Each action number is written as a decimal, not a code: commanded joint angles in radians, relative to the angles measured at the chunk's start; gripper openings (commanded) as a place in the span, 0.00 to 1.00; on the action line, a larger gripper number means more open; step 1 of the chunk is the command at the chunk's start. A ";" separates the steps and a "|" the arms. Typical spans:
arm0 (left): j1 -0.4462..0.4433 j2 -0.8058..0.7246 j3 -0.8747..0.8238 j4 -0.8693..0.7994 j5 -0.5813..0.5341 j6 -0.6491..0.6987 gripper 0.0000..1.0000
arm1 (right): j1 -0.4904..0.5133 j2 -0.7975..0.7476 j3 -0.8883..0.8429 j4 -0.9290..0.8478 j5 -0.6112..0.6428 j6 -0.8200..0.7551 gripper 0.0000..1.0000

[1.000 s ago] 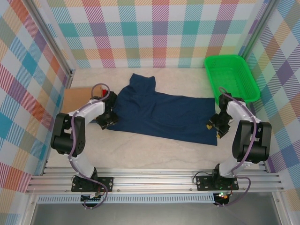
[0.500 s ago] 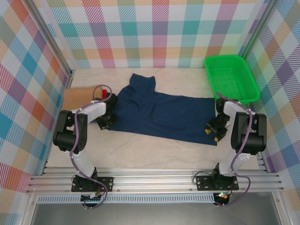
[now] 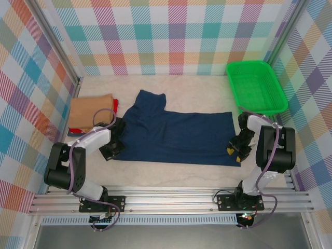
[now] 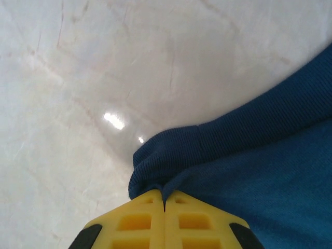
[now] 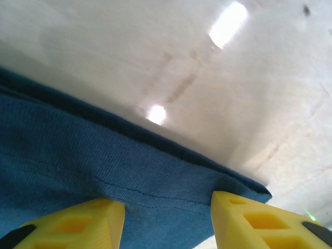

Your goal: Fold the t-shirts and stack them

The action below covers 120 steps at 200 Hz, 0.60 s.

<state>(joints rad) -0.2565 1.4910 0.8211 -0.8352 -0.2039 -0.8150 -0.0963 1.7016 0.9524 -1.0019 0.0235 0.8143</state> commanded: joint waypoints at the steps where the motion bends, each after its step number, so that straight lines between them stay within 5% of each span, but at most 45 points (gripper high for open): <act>1: -0.040 -0.046 -0.019 -0.118 0.001 -0.087 0.00 | -0.001 -0.005 -0.050 -0.073 0.028 0.071 0.48; 120: -0.086 -0.245 -0.151 -0.257 -0.016 -0.282 0.00 | -0.001 -0.029 -0.058 -0.134 0.139 0.079 0.50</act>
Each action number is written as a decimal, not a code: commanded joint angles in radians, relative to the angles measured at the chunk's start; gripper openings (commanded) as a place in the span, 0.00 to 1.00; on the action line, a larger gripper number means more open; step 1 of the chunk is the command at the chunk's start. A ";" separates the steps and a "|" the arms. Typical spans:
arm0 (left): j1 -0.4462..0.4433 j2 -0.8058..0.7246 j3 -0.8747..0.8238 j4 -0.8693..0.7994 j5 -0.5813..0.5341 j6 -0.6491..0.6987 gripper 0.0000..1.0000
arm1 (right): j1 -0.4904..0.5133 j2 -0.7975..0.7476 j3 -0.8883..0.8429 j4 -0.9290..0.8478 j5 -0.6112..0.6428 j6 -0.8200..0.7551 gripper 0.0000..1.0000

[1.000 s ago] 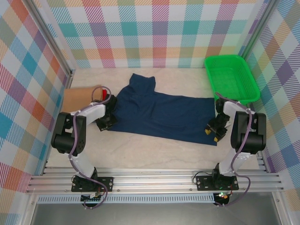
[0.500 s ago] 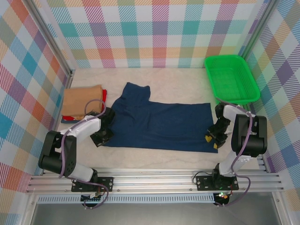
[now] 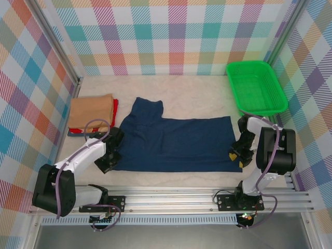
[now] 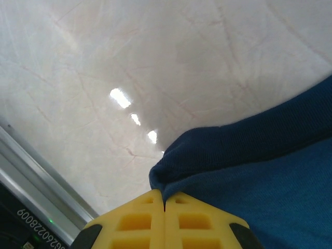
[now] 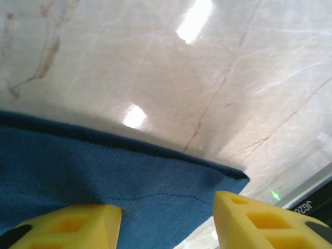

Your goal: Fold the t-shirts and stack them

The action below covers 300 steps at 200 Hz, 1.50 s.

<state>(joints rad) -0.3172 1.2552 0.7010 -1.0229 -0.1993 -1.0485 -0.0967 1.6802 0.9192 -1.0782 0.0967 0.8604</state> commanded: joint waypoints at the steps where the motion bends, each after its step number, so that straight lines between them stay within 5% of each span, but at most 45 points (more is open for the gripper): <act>1: -0.026 -0.010 -0.030 -0.070 -0.022 -0.050 0.00 | -0.001 -0.008 -0.027 -0.058 0.065 0.034 0.50; 88: -0.107 0.000 -0.033 -0.090 -0.047 -0.114 0.00 | -0.001 -0.090 -0.102 -0.071 0.105 0.082 0.52; 118: -0.108 0.032 0.086 -0.146 -0.116 -0.057 0.48 | 0.031 -0.175 -0.003 -0.093 0.158 0.029 0.54; 136: -0.108 0.024 0.189 -0.184 -0.173 -0.013 0.57 | 0.100 -0.247 0.070 -0.103 0.171 -0.026 0.54; 161: -0.102 0.046 0.339 -0.095 -0.164 0.110 0.54 | 0.274 -0.294 0.131 0.003 0.050 -0.122 0.53; 184: -0.074 0.173 0.410 0.143 0.005 0.245 0.38 | 0.460 -0.279 0.118 0.301 -0.239 -0.169 0.47; 216: 0.009 0.434 0.502 0.393 0.255 0.356 0.32 | 0.718 -0.046 0.295 0.465 -0.335 -0.102 0.46; 250: 0.048 0.598 0.616 0.417 0.328 0.461 0.32 | 0.776 0.180 0.404 0.538 -0.385 0.060 0.42; 300: 0.055 0.681 0.648 0.445 0.381 0.516 0.32 | 0.781 0.333 0.531 0.541 -0.365 0.091 0.37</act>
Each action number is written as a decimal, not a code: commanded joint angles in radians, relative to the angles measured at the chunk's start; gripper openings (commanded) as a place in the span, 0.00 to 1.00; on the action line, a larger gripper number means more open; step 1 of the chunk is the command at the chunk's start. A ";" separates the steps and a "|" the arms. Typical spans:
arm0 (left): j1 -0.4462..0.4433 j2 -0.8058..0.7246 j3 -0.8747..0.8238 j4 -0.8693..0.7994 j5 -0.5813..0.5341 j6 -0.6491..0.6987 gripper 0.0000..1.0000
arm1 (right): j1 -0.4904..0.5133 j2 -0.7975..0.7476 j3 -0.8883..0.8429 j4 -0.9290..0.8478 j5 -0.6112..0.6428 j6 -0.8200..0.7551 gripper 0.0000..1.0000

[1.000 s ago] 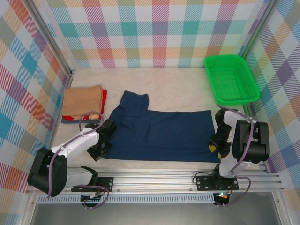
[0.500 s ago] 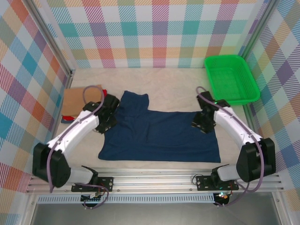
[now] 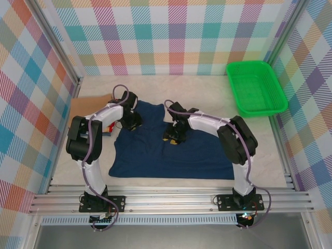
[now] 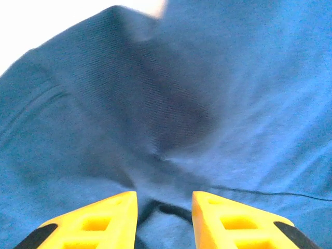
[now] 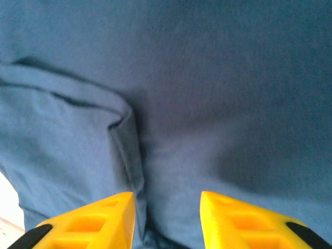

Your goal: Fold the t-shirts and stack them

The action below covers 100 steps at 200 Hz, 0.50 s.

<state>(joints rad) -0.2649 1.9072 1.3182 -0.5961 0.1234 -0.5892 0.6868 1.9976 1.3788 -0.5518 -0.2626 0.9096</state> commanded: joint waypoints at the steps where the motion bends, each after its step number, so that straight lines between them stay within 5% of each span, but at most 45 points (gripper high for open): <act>1: 0.003 0.032 0.032 0.014 0.055 0.058 0.32 | -0.003 0.018 0.075 0.013 -0.004 0.042 0.37; 34: 0.000 0.021 0.014 -0.028 -0.031 0.069 0.29 | -0.003 0.071 0.129 -0.025 0.004 0.049 0.36; 100: -0.008 0.037 0.012 0.014 0.016 0.089 0.28 | -0.004 0.136 0.186 -0.055 0.020 0.042 0.32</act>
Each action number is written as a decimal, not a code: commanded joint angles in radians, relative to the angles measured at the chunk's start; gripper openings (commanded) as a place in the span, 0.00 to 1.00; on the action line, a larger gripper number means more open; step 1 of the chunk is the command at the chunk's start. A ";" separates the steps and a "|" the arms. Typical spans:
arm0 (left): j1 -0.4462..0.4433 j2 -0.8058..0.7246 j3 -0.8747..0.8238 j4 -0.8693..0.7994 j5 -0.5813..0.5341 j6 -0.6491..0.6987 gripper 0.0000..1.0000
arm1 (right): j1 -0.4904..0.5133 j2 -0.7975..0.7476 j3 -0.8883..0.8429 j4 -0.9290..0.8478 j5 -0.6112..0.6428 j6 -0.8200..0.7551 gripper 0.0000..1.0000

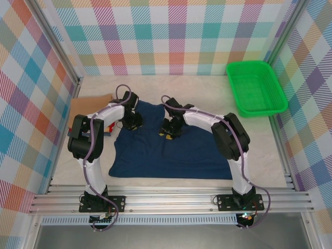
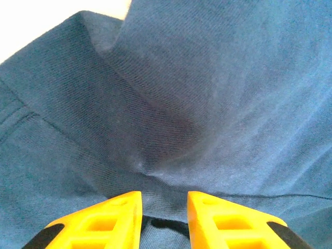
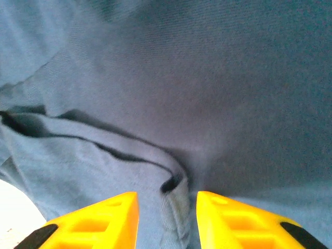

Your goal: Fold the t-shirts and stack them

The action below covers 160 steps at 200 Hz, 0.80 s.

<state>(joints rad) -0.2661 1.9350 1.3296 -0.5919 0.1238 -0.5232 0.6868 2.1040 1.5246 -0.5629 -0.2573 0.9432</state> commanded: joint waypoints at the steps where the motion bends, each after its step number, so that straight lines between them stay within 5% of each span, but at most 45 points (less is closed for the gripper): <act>1: -0.008 0.010 0.002 0.007 0.013 0.023 0.28 | -0.005 0.030 0.040 -0.047 0.018 0.008 0.32; 65: -0.016 -0.122 -0.066 -0.011 -0.071 0.044 0.33 | -0.010 0.029 0.065 -0.077 0.039 -0.008 0.12; 111: -0.018 -0.100 -0.106 0.056 0.038 0.066 0.25 | -0.010 0.039 0.066 -0.097 0.026 -0.009 0.10; 160: -0.024 -0.056 -0.093 0.028 0.022 0.092 0.21 | -0.010 0.035 0.054 -0.091 0.027 -0.006 0.10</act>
<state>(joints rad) -0.2798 1.8420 1.2392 -0.5430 0.1490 -0.4648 0.6804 2.1319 1.5616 -0.6266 -0.2321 0.9421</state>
